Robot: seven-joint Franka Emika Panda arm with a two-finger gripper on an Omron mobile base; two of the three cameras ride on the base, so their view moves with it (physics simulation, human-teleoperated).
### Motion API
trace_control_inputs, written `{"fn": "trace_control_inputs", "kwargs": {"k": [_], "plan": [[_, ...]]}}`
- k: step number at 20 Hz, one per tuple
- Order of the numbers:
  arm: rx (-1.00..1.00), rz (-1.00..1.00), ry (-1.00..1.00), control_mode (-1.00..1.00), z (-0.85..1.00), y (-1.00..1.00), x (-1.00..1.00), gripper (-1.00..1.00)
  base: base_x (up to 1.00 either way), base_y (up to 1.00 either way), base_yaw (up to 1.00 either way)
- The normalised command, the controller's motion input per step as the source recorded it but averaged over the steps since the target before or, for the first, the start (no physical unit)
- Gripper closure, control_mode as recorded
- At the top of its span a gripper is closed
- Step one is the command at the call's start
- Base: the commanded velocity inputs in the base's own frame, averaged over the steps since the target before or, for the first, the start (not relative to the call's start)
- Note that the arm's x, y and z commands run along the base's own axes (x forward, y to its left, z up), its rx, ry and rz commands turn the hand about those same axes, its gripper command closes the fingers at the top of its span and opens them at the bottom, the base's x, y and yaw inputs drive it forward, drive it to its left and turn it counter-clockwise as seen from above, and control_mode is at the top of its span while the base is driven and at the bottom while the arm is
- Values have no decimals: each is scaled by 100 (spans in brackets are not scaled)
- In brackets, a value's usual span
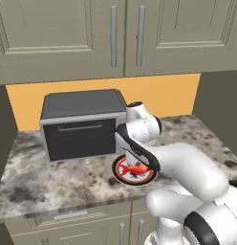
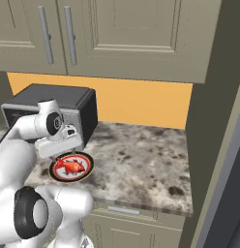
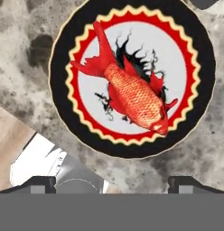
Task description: Place the fish on the counter behind the older fish on the same shelf of the fridge to maintain FIFO order. Close the fridge door when finished.
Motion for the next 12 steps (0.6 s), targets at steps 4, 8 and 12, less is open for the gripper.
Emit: {"fn": "trace_control_inputs", "kwargs": {"k": [4,8,12], "plan": [[-1,25,10,-100,-55,0,33,-100,0,0,0],[1,21,1,-100,-39,-12,27,-100,0,0,0],[1,15,0,-100,-36,-9,21,-100,0,0,0]]}}
